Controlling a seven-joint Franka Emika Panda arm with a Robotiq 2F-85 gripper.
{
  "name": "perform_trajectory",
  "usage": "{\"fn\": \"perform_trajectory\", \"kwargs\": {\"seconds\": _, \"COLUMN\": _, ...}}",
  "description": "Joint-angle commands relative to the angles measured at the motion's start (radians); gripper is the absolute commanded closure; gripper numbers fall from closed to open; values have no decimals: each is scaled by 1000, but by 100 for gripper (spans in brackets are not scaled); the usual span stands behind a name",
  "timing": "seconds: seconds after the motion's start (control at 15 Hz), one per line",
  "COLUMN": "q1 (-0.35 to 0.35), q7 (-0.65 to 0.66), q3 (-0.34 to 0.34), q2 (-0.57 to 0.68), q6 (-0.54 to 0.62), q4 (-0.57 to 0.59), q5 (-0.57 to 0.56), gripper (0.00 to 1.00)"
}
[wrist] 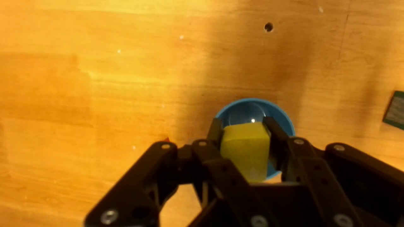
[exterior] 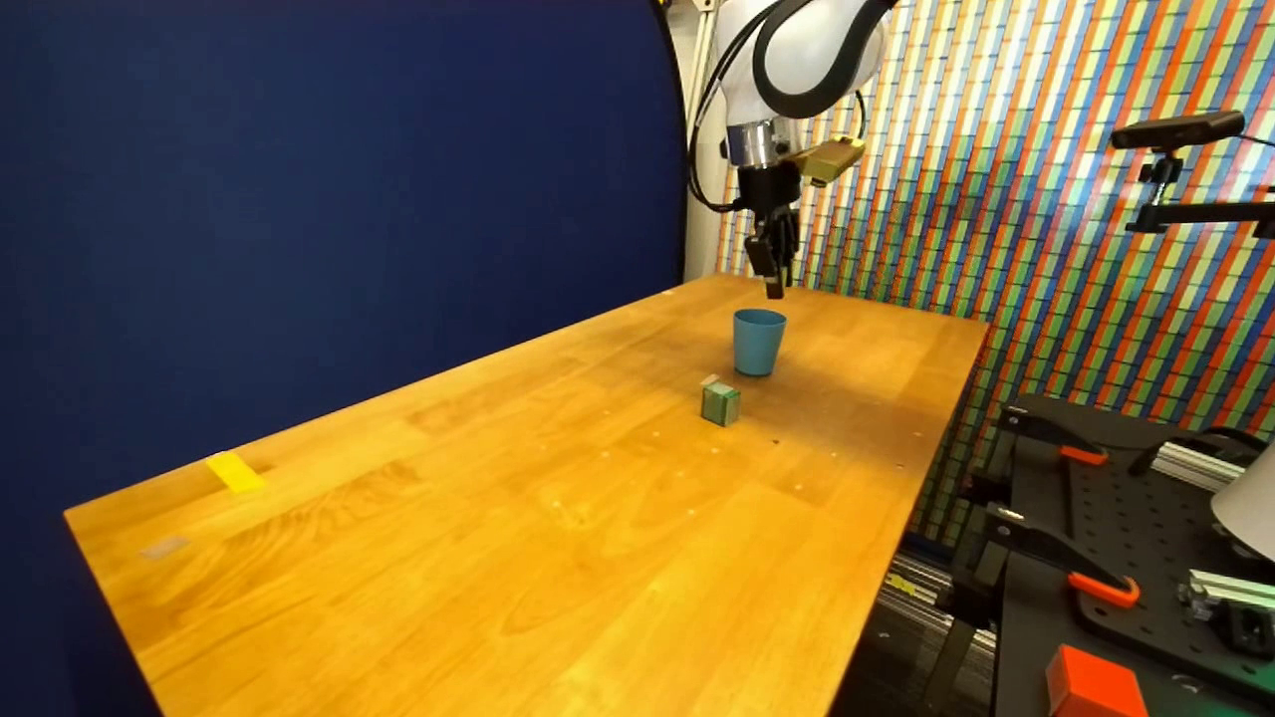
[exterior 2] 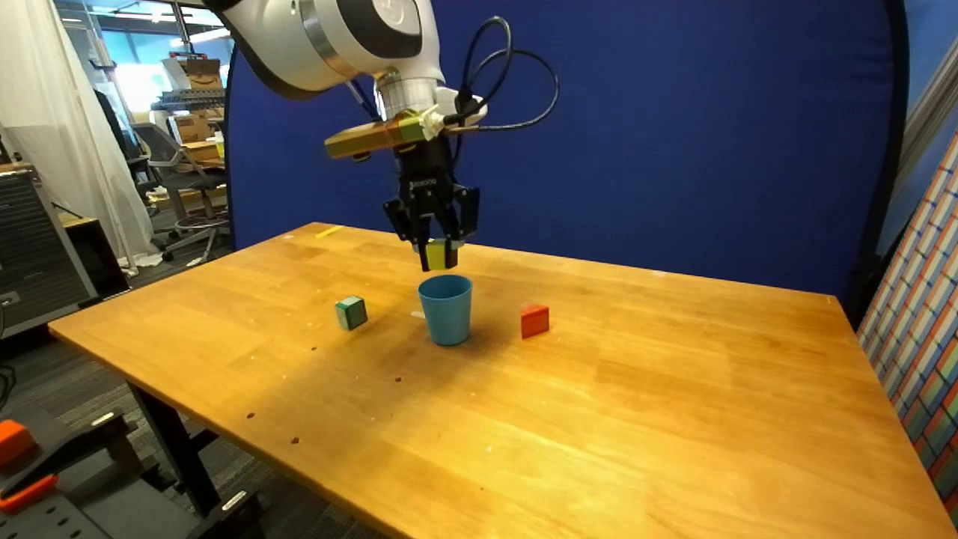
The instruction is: Put the yellow cube inside the blue cup
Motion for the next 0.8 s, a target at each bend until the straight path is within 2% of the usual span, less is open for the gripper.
{"fn": "perform_trajectory", "kwargs": {"seconds": 0.0, "q1": -15, "q7": 2, "q3": 23, "q2": -30, "q6": -4, "q4": -57, "q5": 57, "gripper": 38}}
{"fn": "perform_trajectory", "kwargs": {"seconds": 0.07, "q1": -11, "q7": 9, "q3": 23, "q2": -32, "q6": 4, "q4": -65, "q5": 58, "gripper": 38}}
{"fn": "perform_trajectory", "kwargs": {"seconds": 0.4, "q1": -12, "q7": 11, "q3": 29, "q2": -60, "q6": 9, "q4": -86, "q5": 70, "gripper": 1}}
{"fn": "perform_trajectory", "kwargs": {"seconds": 0.53, "q1": -23, "q7": -7, "q3": 35, "q2": -77, "q6": -5, "q4": -89, "q5": 106, "gripper": 0}}
{"fn": "perform_trajectory", "kwargs": {"seconds": 0.6, "q1": -9, "q7": 7, "q3": 27, "q2": -17, "q6": -2, "q4": -51, "q5": 67, "gripper": 3}}
{"fn": "perform_trajectory", "kwargs": {"seconds": 0.73, "q1": -10, "q7": 6, "q3": 28, "q2": -32, "q6": -3, "q4": -57, "q5": 82, "gripper": 0}}
